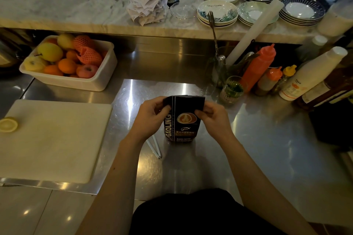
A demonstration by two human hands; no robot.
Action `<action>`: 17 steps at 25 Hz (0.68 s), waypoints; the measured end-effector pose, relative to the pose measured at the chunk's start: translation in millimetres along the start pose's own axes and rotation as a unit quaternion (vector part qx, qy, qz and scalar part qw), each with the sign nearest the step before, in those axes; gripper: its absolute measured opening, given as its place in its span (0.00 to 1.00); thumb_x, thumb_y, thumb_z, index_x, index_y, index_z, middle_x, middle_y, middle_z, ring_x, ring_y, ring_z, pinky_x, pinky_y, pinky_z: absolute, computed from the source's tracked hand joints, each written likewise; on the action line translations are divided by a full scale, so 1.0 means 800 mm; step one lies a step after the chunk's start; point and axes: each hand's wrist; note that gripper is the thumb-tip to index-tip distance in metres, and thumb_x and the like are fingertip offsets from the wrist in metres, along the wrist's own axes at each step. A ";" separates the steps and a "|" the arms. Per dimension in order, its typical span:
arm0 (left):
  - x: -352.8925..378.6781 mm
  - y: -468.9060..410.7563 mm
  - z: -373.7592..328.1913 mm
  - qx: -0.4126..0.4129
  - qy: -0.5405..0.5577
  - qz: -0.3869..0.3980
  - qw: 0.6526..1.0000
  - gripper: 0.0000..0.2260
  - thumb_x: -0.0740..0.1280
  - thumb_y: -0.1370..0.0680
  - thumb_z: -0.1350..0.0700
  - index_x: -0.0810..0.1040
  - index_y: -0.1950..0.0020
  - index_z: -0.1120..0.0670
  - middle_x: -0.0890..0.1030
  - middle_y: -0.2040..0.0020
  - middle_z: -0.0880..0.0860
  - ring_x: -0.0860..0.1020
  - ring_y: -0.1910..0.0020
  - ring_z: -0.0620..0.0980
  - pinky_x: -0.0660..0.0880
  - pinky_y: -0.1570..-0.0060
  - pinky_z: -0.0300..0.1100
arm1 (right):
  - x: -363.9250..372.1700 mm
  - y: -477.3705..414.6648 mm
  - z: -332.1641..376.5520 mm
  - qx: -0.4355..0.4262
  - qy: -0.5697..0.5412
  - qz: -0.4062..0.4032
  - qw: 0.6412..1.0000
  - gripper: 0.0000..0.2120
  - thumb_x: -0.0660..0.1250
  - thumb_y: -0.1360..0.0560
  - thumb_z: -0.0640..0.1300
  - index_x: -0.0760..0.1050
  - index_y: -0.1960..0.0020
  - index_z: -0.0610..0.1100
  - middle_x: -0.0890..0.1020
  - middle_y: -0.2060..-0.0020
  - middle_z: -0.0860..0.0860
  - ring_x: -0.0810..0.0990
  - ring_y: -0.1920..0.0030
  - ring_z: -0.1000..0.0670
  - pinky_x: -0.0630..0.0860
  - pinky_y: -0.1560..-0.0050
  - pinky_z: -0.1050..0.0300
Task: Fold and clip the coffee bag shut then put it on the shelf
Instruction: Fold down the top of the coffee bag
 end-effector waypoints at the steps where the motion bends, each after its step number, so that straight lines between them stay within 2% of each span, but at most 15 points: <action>1: 0.002 0.001 0.002 -0.001 0.014 0.002 1.000 0.11 0.64 0.21 0.65 0.81 0.43 0.53 0.85 0.51 0.48 0.83 0.50 0.42 0.78 0.51 0.34 | 0.000 0.001 0.000 -0.001 0.000 -0.005 1.000 0.13 0.67 0.25 0.34 0.80 0.44 0.45 0.84 0.52 0.52 0.84 0.51 0.54 0.81 0.48 0.55; 5: 0.002 0.003 0.020 -0.024 0.010 -0.002 1.000 0.12 0.66 0.23 0.67 0.82 0.43 0.56 0.86 0.50 0.54 0.84 0.48 0.48 0.80 0.47 0.43 | 0.001 0.002 0.002 -0.009 -0.010 -0.001 1.000 0.15 0.66 0.26 0.31 0.81 0.47 0.48 0.84 0.55 0.55 0.83 0.54 0.59 0.80 0.53 0.64; 7: 0.002 0.004 0.028 -0.047 0.002 -0.022 0.999 0.10 0.67 0.24 0.67 0.83 0.47 0.57 0.86 0.52 0.55 0.84 0.50 0.49 0.80 0.46 0.46 | -0.001 0.002 0.001 -0.014 -0.004 0.000 1.000 0.15 0.67 0.26 0.30 0.81 0.53 0.50 0.84 0.59 0.56 0.83 0.57 0.61 0.80 0.55 0.66; 9: 0.002 0.006 0.031 -0.054 -0.006 -0.036 0.998 0.12 0.67 0.24 0.69 0.84 0.48 0.55 0.86 0.52 0.55 0.84 0.50 0.47 0.80 0.46 0.42 | -0.003 0.001 -0.003 -0.017 0.015 -0.002 1.000 0.15 0.67 0.28 0.28 0.81 0.56 0.47 0.83 0.62 0.56 0.82 0.59 0.61 0.79 0.57 0.67; 13: 0.004 0.007 0.035 -0.062 0.010 -0.043 0.997 0.16 0.63 0.24 0.71 0.84 0.49 0.53 0.85 0.53 0.53 0.84 0.50 0.45 0.80 0.47 0.40 | -0.005 0.001 -0.008 -0.011 -0.002 0.002 1.000 0.17 0.62 0.29 0.24 0.83 0.54 0.42 0.84 0.60 0.51 0.83 0.55 0.55 0.80 0.51 0.64; 17: 0.002 0.010 0.038 -0.059 0.022 -0.040 0.997 0.17 0.61 0.23 0.70 0.84 0.50 0.52 0.85 0.54 0.51 0.84 0.51 0.45 0.80 0.49 0.38 | -0.009 0.004 -0.010 -0.015 -0.021 0.015 1.000 0.16 0.61 0.26 0.25 0.83 0.54 0.41 0.83 0.58 0.51 0.83 0.55 0.61 0.79 0.51 0.67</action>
Point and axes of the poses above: each hand's wrist, its own y-axis away from the middle knuckle, its own x-axis out of the palm, z = x × y
